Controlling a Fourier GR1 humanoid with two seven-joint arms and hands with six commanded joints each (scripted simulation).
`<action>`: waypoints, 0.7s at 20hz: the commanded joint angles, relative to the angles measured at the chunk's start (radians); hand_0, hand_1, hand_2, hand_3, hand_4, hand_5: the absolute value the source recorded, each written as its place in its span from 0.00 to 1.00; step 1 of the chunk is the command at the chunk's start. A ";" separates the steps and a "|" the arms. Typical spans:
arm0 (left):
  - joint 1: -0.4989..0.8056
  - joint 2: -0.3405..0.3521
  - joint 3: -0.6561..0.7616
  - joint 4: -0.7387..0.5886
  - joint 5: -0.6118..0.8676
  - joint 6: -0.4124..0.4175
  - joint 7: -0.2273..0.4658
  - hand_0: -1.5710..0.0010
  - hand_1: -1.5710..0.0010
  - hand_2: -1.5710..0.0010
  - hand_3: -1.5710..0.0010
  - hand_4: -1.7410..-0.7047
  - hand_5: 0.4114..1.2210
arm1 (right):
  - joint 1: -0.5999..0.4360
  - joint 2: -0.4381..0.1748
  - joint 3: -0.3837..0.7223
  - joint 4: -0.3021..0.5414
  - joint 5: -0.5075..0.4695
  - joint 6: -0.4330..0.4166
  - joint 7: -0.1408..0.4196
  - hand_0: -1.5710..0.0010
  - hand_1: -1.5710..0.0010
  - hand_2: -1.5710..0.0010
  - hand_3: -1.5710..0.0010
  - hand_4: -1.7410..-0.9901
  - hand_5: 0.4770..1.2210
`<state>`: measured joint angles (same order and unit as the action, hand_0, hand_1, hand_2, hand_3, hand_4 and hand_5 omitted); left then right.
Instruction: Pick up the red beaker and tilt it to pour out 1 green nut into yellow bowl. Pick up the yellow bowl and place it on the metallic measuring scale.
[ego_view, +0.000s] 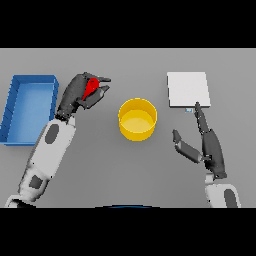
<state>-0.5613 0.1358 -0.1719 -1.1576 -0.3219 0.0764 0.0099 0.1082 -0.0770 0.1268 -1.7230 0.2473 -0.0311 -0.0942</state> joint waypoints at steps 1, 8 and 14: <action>-0.006 0.010 -0.022 -0.002 -0.020 -0.008 0.016 0.01 0.01 0.01 0.01 0.01 0.87 | -0.002 -0.001 -0.009 0.005 -0.012 0.002 0.001 1.00 1.00 1.00 1.00 0.66 0.29; -0.083 0.083 -0.160 0.025 -0.155 -0.033 0.069 0.00 0.00 0.00 0.00 0.00 0.87 | 0.010 -0.001 0.002 -0.012 -0.004 0.006 0.006 1.00 1.00 1.00 1.00 0.65 0.32; -0.236 0.154 -0.382 0.112 -0.391 -0.095 0.067 0.00 0.00 0.00 0.00 0.00 0.95 | 0.001 0.013 0.004 0.000 -0.013 0.009 0.002 1.00 1.00 1.00 1.00 0.63 0.33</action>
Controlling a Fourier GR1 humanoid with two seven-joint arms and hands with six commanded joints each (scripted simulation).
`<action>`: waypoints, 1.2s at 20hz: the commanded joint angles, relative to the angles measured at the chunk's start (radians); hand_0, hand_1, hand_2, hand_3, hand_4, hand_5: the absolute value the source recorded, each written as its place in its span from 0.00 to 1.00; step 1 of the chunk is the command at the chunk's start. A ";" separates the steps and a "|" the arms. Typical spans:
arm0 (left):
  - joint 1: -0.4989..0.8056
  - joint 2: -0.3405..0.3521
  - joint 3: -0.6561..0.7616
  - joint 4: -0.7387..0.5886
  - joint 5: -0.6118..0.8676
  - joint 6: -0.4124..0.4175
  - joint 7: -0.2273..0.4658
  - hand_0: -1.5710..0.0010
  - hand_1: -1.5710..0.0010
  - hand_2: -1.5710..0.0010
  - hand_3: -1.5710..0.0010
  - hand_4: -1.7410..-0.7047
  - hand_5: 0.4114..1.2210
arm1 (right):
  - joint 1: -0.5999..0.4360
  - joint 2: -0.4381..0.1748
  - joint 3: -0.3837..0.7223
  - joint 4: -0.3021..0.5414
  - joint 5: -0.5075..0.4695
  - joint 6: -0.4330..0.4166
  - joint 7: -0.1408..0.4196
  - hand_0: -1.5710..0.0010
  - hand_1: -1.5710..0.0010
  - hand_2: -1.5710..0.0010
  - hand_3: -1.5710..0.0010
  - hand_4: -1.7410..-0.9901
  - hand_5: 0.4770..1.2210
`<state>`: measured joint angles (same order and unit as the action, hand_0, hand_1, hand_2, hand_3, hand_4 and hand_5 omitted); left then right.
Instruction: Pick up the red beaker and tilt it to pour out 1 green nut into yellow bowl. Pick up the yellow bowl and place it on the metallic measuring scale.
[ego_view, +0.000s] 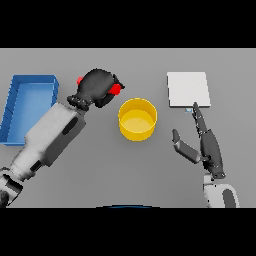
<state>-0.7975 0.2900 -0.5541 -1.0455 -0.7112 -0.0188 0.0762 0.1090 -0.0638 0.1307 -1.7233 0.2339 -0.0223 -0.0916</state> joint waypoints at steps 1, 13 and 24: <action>-0.029 -0.001 -0.030 0.024 -0.028 -0.019 0.002 0.00 0.00 0.00 0.00 0.00 0.96 | 0.003 -0.004 -0.005 -0.007 -0.005 0.001 -0.006 1.00 1.00 1.00 1.00 0.63 0.33; -0.312 -0.011 -0.351 0.193 -0.235 -0.269 -0.080 0.00 0.00 0.00 0.00 0.02 1.00 | 0.012 0.013 -0.004 0.000 0.009 -0.024 -0.014 1.00 1.00 1.00 1.00 0.73 0.23; -0.467 -0.044 -0.633 0.279 -0.405 -0.265 -0.141 0.00 0.00 0.00 0.00 0.01 1.00 | 0.003 0.019 -0.005 -0.002 0.023 -0.041 0.001 1.00 1.00 1.00 1.00 0.77 0.20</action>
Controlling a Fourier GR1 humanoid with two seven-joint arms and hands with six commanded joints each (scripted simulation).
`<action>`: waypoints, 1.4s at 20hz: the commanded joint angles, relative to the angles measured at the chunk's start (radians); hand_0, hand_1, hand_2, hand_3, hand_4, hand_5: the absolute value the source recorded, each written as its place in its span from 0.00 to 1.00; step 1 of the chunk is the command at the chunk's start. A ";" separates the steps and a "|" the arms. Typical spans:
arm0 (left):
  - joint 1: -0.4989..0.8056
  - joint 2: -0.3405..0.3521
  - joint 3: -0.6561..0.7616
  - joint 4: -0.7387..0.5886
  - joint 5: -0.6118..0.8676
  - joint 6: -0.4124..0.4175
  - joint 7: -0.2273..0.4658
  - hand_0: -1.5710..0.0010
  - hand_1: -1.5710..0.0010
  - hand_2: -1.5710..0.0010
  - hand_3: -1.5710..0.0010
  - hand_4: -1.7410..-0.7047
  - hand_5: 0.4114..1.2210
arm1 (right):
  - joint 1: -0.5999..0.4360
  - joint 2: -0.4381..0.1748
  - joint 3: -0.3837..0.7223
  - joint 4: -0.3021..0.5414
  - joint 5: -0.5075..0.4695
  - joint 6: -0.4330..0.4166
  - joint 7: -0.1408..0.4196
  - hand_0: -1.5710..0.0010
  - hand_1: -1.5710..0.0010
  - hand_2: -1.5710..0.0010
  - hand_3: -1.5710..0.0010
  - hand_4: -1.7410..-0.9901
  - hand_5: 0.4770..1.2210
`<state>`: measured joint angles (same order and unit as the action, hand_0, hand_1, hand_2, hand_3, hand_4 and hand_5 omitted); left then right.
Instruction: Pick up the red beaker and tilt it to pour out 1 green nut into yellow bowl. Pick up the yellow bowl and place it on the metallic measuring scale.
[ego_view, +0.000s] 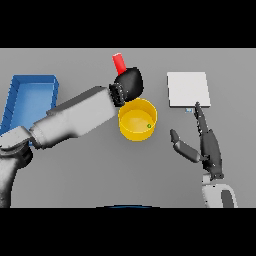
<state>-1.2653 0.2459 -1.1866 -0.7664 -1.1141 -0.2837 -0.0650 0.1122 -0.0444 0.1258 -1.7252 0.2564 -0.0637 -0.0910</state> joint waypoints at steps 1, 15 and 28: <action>-0.013 0.003 -0.020 0.010 -0.012 0.008 -0.012 0.00 0.00 0.00 0.00 0.01 1.00 | -0.005 -0.006 -0.007 0.004 -0.006 0.002 -0.005 1.00 1.00 1.00 1.00 0.77 0.20; -0.236 -0.023 -0.173 0.108 -0.050 0.044 -0.075 0.00 0.00 0.00 0.00 0.02 1.00 | -0.006 -0.005 -0.006 0.013 -0.003 0.000 -0.028 1.00 1.00 1.00 1.00 0.79 0.22; -0.439 0.187 0.383 0.565 0.544 0.172 0.088 0.00 0.00 0.00 0.11 0.00 1.00 | -0.023 -0.010 0.009 0.022 0.043 -0.024 -0.034 1.00 1.00 1.00 1.00 0.80 0.21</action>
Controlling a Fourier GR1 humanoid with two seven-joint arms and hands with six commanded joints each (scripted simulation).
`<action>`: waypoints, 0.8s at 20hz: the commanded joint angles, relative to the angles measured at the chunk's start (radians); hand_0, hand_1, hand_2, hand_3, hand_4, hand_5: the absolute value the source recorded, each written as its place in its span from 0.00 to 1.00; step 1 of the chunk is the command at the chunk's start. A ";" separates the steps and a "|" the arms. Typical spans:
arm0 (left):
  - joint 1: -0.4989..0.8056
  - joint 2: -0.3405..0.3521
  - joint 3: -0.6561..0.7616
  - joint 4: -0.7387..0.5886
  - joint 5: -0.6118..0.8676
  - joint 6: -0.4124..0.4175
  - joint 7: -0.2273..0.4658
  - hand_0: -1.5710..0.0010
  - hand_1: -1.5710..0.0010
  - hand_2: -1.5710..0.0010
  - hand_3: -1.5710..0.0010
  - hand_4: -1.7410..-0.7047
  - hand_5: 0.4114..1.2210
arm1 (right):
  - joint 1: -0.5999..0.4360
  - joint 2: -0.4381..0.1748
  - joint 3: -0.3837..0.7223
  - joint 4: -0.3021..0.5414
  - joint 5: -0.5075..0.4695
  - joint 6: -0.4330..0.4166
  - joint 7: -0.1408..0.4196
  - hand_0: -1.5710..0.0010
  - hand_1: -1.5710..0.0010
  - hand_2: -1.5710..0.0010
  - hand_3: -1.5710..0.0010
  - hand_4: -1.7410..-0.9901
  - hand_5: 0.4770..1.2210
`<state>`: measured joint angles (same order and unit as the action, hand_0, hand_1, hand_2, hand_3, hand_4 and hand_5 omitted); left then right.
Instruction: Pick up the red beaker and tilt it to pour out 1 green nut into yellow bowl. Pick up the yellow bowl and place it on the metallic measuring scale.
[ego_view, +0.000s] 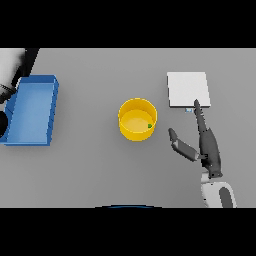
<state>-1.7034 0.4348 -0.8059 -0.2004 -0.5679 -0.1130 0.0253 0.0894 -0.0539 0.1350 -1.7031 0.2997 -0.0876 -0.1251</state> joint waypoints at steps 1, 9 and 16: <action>0.012 0.025 0.042 0.025 0.053 0.026 0.010 0.00 0.00 0.00 0.11 0.00 1.00 | -0.016 0.008 -0.002 0.001 -0.025 0.013 0.003 1.00 1.00 1.00 1.00 0.82 0.20; 0.258 0.171 0.253 0.093 0.431 0.200 0.126 0.00 0.00 0.00 0.02 0.00 1.00 | -0.019 0.001 -0.010 0.028 -0.101 0.078 -0.041 1.00 1.00 1.00 1.00 0.80 0.24; 0.513 0.221 0.340 -0.069 0.678 0.322 0.280 0.00 0.00 0.00 0.09 0.00 1.00 | -0.031 -0.015 -0.002 0.018 -0.070 0.069 -0.025 1.00 1.00 1.00 1.00 0.73 0.30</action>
<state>-1.1891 0.6557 -0.4668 -0.2693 0.1131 0.2086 0.3009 0.0589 -0.0685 0.1334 -1.6846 0.2295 -0.0185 -0.1514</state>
